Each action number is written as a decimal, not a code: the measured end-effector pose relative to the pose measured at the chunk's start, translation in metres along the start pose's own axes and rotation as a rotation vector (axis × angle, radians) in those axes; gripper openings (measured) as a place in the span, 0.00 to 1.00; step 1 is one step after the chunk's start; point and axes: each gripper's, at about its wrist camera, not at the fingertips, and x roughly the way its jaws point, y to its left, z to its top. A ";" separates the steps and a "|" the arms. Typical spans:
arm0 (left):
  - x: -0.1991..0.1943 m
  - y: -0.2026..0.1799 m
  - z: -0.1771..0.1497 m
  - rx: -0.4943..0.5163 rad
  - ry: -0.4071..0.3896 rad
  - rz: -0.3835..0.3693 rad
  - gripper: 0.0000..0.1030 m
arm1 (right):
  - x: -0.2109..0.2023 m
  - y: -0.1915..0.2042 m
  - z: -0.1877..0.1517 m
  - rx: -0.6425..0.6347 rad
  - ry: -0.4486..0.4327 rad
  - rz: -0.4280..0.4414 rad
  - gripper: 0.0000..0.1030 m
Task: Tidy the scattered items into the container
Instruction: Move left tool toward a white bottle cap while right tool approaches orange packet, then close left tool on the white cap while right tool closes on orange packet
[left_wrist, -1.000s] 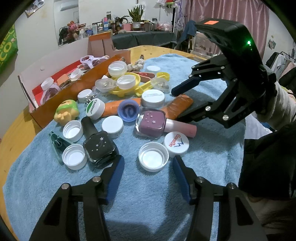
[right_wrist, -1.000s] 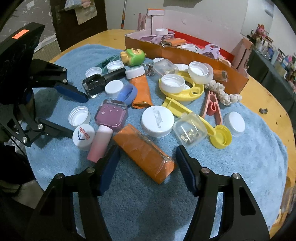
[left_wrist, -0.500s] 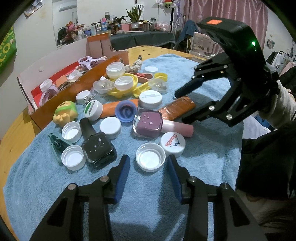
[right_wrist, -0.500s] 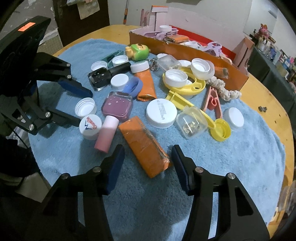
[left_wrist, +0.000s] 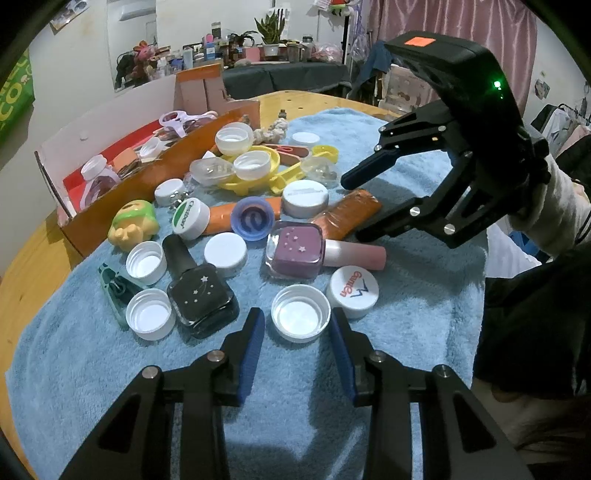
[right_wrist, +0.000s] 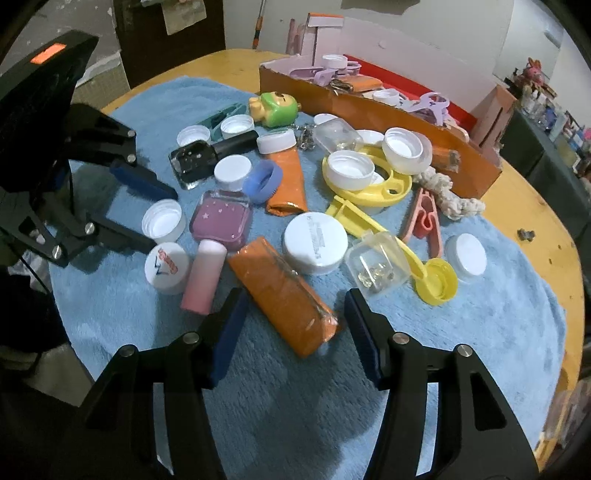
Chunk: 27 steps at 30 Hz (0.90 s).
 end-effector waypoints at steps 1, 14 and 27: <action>0.000 0.000 0.000 0.002 0.000 0.000 0.38 | 0.000 0.000 0.000 -0.001 0.002 0.002 0.54; 0.001 0.003 0.001 -0.016 0.000 -0.005 0.38 | 0.010 -0.010 0.009 0.019 -0.002 0.078 0.50; -0.002 0.012 0.004 -0.072 -0.011 0.014 0.33 | -0.002 -0.003 0.000 0.072 -0.018 0.138 0.31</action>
